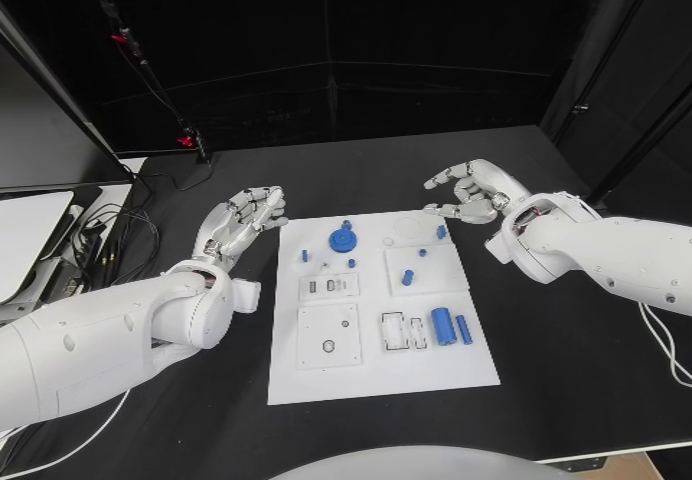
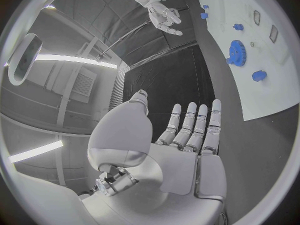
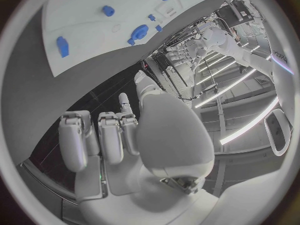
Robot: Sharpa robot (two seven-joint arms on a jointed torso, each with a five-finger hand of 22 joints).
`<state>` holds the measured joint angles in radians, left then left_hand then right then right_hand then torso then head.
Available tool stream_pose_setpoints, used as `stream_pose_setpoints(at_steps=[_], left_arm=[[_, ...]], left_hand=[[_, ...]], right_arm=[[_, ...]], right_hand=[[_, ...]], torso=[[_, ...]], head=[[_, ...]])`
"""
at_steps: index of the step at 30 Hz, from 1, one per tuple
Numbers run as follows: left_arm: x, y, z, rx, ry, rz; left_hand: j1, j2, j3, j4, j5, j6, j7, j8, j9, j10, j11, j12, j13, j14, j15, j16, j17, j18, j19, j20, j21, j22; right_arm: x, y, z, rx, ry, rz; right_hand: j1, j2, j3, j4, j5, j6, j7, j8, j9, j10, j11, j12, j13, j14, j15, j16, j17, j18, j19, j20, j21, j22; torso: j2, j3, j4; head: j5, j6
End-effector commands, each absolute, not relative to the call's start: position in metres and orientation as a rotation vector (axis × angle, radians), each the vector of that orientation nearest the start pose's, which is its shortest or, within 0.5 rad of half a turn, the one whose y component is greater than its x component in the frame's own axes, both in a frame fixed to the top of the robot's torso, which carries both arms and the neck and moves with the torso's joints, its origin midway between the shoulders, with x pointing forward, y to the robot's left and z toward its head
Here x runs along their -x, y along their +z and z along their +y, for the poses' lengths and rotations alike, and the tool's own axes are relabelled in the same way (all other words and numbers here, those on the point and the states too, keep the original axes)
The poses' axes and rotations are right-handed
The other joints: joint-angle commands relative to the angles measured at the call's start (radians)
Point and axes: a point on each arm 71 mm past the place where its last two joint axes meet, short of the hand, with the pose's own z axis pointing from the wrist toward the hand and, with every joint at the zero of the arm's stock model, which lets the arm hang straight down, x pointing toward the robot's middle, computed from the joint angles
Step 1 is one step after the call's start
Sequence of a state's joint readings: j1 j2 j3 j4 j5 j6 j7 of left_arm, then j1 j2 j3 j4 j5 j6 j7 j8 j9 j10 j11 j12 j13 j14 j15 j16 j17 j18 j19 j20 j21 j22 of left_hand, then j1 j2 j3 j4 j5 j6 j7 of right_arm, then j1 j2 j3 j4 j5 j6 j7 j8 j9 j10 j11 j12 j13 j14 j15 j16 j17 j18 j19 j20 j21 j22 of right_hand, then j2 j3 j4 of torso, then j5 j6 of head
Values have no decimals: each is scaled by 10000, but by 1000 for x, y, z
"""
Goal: Assemble the parts on the task board
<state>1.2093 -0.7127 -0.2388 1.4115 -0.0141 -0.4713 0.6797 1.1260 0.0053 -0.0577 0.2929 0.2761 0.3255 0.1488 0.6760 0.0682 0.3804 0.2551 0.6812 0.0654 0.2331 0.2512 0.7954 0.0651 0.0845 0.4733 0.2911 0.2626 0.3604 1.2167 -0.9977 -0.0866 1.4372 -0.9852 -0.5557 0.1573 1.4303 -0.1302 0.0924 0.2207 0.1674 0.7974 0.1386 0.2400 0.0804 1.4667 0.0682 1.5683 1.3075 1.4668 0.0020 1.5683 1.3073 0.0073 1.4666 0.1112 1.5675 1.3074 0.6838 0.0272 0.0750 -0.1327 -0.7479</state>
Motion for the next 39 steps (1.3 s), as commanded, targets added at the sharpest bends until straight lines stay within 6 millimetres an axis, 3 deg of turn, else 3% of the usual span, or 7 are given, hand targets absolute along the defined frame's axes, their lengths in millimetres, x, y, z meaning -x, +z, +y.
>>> stream_pose_setpoints(at_steps=[1, 8, 11, 14, 18, 22, 39], left_arm=[[-479, -213, 188, 7569, -15805, 11108], [-478, -214, 192, 7616, -15715, 11111], [-478, -215, 192, 7626, -15720, 11118], [-478, -215, 191, 7628, -15740, 11122], [-477, -216, 192, 7642, -15726, 11126], [-477, -216, 192, 7648, -15717, 11128], [-477, -216, 192, 7660, -15708, 11145]], left_hand=[[22, 99, 1, -2, 67, -34, 1450, 16, -16, 42, -1, 18, -5, 41, 8, 26, 0, 155, -72, -16, 34, -10], [25, 106, -3, -3, 68, -36, 1450, 16, -15, 41, -1, 19, -5, 42, 8, 27, 0, 155, -75, -16, 35, -11], [25, 106, -3, -3, 68, -36, 1450, 16, -15, 41, -1, 19, -5, 42, 8, 27, 0, 155, -75, -16, 35, -11], [25, 106, -3, -3, 68, -36, 1450, 16, -15, 41, -1, 19, -5, 42, 8, 27, 0, 155, -75, -16, 35, -11], [25, 106, -3, -3, 68, -36, 1450, 16, -15, 41, -1, 19, -5, 42, 8, 27, 0, 155, -75, -16, 35, -11], [29, 113, -6, -4, 71, -37, 1450, 17, -15, 41, -1, 20, -5, 42, 8, 27, 0, 155, -77, -16, 37, -11], [35, 124, -10, -4, 74, -39, 1450, 17, -15, 39, -1, 21, -5, 42, 8, 28, -1, 154, -81, -16, 39, -12]], right_arm=[[-492, -179, -326, -3065, 6847, 14785], [-493, -186, -338, -2807, 5967, 15485], [-496, -191, -342, -2767, 5677, 15740], [-498, -196, -345, -2763, 5492, 15964], [-503, -201, -347, -2727, 5343, 16196], [-507, -205, -349, -2526, 5156, 16346], [-510, -214, -342, -2153, 5020, 17144]], right_hand=[[70, -27, -60, 55, -67, -66, 13, -1, -5, 1041, 25, 25, 2633, 1040, 58, 25, 2635, -73, 1042, 72, 33, 2634], [229, 27, -45, 176, -284, -137, -2, 22, -15, 1041, 10, 25, 2633, 1040, 46, 25, 2635, -73, 1042, 69, 33, 2634], [311, 25, -44, 230, -398, -140, -39, 43, -16, 1041, -38, 25, 2633, 1040, 15, 25, 2635, -73, 1042, 49, 33, 2634], [383, 35, -37, 261, -448, -135, -70, 56, -17, 1041, -78, 25, 2633, 1040, -16, 25, 2635, -73, 1042, 26, 33, 2634], [469, 60, -13, 267, -445, -137, -88, 53, -23, 1041, -103, 25, 2633, 1040, -36, 25, 2635, -73, 1042, 7, 33, 2634], [533, 76, 3, 272, -456, -131, -105, 52, -26, 1041, -126, 25, 2633, 1040, -53, 25, 2635, -73, 1042, -9, 33, 2634], [660, 80, 13, 313, -480, -16, -166, 81, -20, 1041, -190, 25, 2633, 1040, -106, 25, 2635, -73, 1042, -59, 33, 2634]], torso=[[5, 8, 20], [9, 4, -9], [17, 4, 44], [26, 5, 47], [33, 15, 9], [26, 1, 48], [18, 6, 37]], head=[[-146, 42], [-173, 50], [-260, 69], [-276, 93], [-212, 80], [-253, 44], [-141, -72]])
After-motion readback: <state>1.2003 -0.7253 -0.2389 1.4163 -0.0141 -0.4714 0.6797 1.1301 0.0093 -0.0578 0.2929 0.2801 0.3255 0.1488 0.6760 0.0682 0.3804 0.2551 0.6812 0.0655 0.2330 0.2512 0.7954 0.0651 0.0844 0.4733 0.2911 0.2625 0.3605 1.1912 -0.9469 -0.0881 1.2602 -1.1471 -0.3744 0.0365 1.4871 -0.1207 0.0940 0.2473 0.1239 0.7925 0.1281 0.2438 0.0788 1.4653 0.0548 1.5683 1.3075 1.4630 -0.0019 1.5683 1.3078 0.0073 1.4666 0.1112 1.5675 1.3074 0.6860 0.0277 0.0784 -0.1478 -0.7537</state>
